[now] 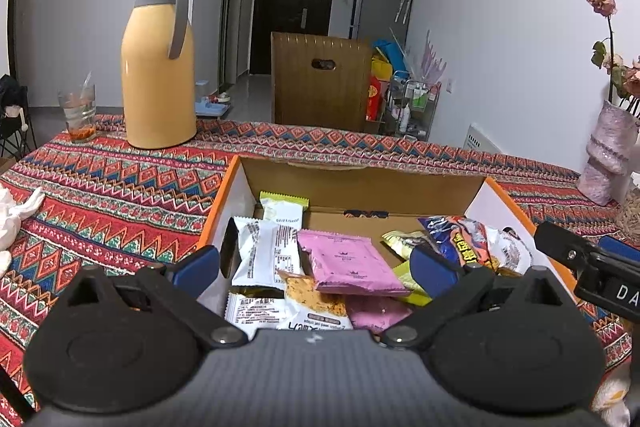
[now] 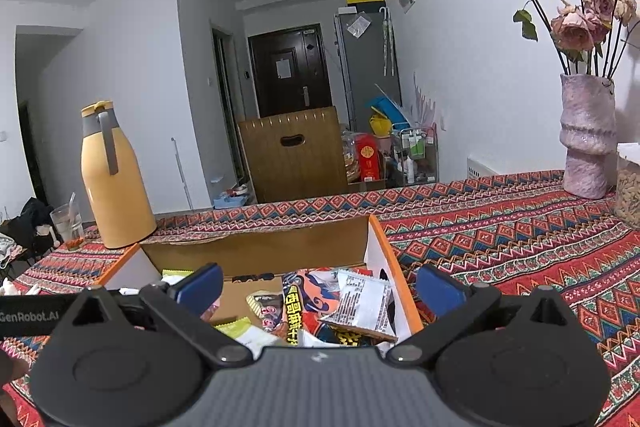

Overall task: Organize snacks
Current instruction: 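Withdraw both tools from the box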

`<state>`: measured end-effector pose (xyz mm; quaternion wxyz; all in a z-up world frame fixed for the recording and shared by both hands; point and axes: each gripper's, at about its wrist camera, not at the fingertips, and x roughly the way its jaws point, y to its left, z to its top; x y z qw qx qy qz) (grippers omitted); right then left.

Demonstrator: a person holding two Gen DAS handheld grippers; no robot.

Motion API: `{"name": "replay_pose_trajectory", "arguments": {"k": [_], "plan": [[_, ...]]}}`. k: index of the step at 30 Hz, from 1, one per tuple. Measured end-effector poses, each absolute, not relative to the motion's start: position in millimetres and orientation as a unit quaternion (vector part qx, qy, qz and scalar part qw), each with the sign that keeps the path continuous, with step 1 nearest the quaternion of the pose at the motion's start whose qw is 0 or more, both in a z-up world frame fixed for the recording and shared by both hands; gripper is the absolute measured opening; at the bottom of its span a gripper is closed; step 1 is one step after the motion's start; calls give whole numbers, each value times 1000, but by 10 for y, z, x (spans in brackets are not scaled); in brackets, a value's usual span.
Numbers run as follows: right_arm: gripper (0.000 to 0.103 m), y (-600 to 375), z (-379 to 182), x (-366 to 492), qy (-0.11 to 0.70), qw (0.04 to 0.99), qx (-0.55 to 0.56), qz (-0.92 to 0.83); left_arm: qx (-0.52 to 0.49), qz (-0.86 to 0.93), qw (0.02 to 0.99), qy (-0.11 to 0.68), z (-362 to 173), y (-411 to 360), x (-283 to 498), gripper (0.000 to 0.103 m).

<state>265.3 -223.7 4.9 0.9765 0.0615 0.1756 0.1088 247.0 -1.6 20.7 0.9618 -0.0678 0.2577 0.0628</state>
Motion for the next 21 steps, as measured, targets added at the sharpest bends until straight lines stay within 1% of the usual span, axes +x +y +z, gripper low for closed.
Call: {"name": "replay_pose_trajectory", "arguments": {"k": [12, 21], "plan": [[103, -2234, 327, 2305, 147, 983, 41, 105, -64, 68, 963, 251, 436, -98, 2240, 103], [103, -2279, 332, 1899, 164, 981, 30, 98, -53, 64, 961, 264, 442, -105, 1879, 103]]}}
